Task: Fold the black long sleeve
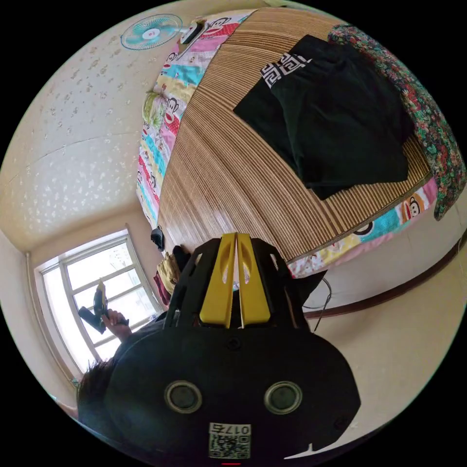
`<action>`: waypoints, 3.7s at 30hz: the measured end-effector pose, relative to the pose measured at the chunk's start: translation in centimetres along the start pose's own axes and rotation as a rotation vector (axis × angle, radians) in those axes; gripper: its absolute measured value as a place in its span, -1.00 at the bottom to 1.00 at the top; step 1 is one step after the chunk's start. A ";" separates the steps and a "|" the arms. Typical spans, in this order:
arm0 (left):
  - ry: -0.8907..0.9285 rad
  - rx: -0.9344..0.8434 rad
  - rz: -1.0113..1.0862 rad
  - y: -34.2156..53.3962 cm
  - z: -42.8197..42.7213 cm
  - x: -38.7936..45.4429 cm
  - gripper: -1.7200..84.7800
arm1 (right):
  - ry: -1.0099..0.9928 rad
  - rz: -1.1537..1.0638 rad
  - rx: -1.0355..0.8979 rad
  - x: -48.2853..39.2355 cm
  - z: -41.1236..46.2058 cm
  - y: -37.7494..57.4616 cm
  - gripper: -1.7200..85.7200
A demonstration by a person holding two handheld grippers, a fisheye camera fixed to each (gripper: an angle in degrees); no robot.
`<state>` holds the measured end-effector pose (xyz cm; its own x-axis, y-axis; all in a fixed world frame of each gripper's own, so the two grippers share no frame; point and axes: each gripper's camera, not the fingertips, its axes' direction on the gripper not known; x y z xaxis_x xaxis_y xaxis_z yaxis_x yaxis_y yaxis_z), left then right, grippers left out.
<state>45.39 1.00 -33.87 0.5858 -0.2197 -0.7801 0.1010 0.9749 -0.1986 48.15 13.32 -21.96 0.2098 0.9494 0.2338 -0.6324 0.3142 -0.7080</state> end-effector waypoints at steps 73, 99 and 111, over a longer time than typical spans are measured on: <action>0.166 -0.167 -0.218 -3.7 17.3 -14.2 -0.98 | -0.293 -0.234 0.016 -7.8 -6.8 -16.0 -0.89; 0.250 -0.229 -0.226 -9.6 20.6 -13.6 -0.98 | 0.253 -0.188 -0.018 -2.9 -7.9 -19.5 -0.68; 0.313 -0.087 -0.225 -11.0 18.5 -12.4 -0.97 | -0.862 -0.595 0.185 -5.6 -7.6 -2.4 -0.90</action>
<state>51.86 -6.30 -11.06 0.2818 -0.4413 -0.8520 0.1222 0.8972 -0.4243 54.12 7.24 -26.62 -0.0311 0.3000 0.9534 -0.7205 0.6544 -0.2294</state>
